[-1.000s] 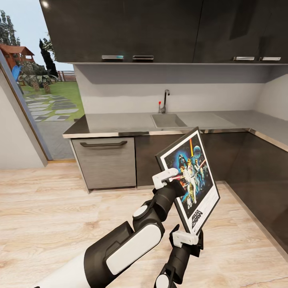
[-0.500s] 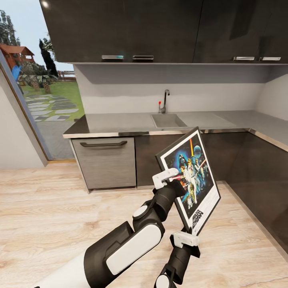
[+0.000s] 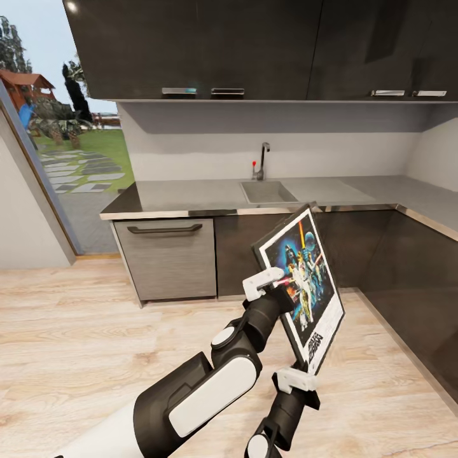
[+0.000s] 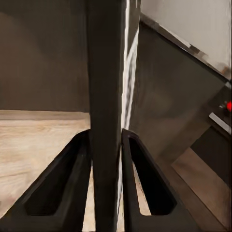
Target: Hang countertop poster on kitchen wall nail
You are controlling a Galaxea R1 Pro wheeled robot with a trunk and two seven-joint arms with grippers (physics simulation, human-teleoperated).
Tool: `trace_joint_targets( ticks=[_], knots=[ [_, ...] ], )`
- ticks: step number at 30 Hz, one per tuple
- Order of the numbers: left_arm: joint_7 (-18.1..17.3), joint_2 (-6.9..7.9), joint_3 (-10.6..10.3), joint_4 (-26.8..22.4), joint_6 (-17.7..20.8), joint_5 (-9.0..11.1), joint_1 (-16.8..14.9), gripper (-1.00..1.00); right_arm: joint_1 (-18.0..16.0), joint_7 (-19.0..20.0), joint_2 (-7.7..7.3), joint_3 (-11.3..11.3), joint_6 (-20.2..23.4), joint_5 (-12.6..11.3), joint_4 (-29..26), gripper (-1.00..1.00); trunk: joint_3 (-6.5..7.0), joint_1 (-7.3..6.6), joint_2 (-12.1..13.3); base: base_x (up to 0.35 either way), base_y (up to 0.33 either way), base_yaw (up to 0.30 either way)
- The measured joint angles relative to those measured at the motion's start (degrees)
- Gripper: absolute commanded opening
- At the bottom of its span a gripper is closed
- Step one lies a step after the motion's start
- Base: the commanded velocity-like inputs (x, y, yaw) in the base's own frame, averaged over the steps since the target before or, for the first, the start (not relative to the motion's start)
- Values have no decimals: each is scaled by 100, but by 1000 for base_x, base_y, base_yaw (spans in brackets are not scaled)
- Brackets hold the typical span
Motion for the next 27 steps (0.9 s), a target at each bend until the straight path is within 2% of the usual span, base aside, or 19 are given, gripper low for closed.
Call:
trace_joint_targets(
  ticks=[21,27],
  knots=[
    [-11,3,7,-6,5,5,0,100,-25,-31,1,-1,-8,-4,32,-100,0,0,0,0,0,0],
    [-25,130,4,-38,17,14,0,100,-25,-31,1,-2,-11,-4,32,-100,0,0,0,0,0,0]
  ],
)
